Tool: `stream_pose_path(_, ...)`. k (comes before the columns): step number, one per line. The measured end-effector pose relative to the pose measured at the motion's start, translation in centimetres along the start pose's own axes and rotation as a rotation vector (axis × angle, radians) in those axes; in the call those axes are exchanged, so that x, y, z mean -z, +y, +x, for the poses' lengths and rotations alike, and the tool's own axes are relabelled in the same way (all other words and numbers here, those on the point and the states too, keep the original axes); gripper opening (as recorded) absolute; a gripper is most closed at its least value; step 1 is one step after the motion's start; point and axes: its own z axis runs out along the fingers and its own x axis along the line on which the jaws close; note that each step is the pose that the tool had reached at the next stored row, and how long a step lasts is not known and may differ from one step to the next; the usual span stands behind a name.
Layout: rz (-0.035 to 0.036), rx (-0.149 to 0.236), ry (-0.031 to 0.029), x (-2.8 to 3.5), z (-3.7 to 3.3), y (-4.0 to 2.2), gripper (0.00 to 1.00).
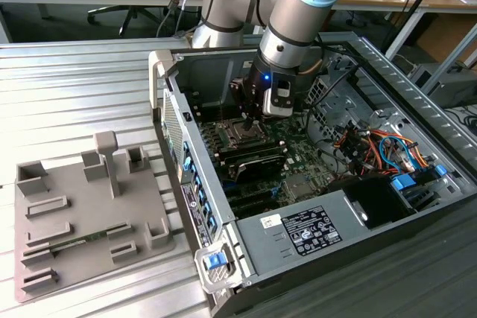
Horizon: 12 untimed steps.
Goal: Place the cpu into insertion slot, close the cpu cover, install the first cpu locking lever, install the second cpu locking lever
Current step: 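Install the first cpu locking lever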
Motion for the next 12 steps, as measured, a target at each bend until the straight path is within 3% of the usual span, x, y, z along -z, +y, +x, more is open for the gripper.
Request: stream_pose_path(12, 0.0032, 0.046, -0.0014, 0.0, 0.0, 0.0, 0.11)
